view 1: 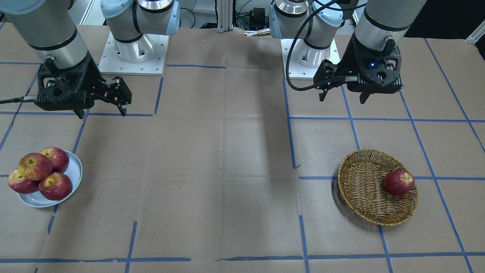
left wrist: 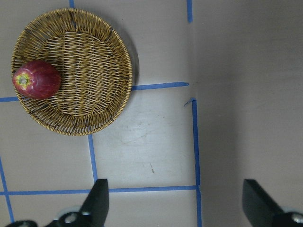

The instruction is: Transfer apple from basket to plate

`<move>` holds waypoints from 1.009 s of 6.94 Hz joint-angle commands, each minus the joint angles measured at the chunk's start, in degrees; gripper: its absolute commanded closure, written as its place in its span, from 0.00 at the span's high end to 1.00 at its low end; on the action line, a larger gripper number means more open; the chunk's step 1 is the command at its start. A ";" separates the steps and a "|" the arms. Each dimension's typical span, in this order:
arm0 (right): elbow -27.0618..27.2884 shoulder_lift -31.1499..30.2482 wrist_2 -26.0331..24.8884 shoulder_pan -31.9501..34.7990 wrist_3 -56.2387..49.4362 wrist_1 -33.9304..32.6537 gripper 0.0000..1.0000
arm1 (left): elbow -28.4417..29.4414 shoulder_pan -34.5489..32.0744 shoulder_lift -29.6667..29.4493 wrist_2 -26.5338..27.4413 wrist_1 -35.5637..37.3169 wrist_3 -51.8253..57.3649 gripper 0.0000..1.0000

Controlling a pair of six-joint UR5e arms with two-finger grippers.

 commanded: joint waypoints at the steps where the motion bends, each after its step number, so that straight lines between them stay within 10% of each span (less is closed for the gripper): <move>1: -1.33 -0.08 -0.03 0.63 1.02 1.41 1.00 | -0.33 -0.62 1.02 -0.07 -2.73 -0.04 0.99; 7: -2.83 0.36 -0.30 0.54 0.93 4.23 1.00 | -2.09 -0.62 1.46 0.20 -2.66 -0.22 0.99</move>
